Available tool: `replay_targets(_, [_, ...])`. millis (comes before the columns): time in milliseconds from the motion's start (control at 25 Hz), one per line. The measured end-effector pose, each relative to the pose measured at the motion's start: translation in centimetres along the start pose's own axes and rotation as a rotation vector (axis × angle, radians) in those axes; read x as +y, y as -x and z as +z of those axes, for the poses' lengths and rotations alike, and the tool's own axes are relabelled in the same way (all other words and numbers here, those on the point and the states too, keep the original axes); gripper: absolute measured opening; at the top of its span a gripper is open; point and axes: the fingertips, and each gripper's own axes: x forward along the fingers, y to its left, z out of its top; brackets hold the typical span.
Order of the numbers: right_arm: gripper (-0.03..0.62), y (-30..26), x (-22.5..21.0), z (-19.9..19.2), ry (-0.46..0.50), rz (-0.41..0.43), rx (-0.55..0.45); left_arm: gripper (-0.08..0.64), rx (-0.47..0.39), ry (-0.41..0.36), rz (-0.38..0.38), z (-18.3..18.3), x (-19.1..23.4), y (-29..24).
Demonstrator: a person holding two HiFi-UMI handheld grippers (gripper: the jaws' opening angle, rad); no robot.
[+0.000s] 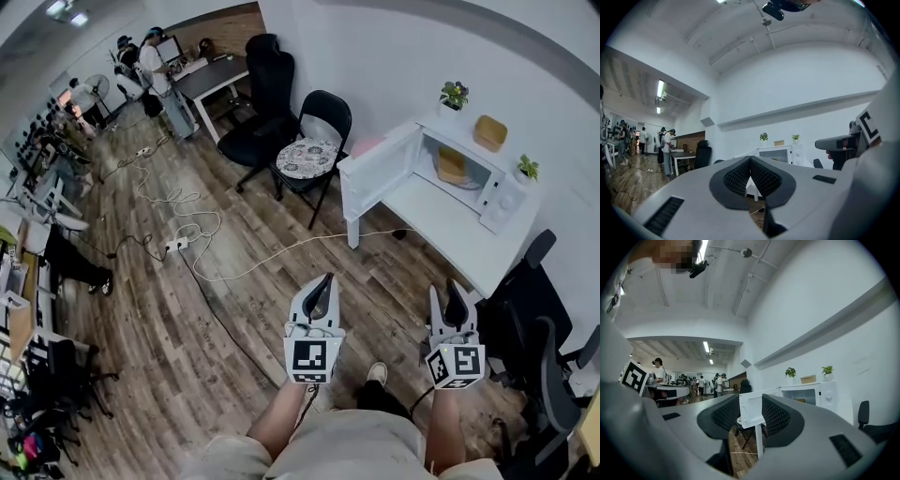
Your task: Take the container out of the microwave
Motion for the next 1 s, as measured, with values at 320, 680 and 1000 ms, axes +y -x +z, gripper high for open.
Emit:
replay_targets(320, [0.155,-3.8,-3.3,-0.9,-0.03,0.011,0.022,0.008,0.026,0.004,0.014,-0.6,-0.7,-4.5])
replay_targets(680, [0.153,-6.8,-8.5,-0.8,-0.061,-0.01,0.027,0.008,0.021,-0.013,0.002,0.4,-2.9,-10.3])
replay_targets(1000, [0.153,-8.9,-13.1,-1.4,-0.086,-0.035,0.044,0.008,0.037,0.011,0.003,-0.1,-4.6,-14.8])
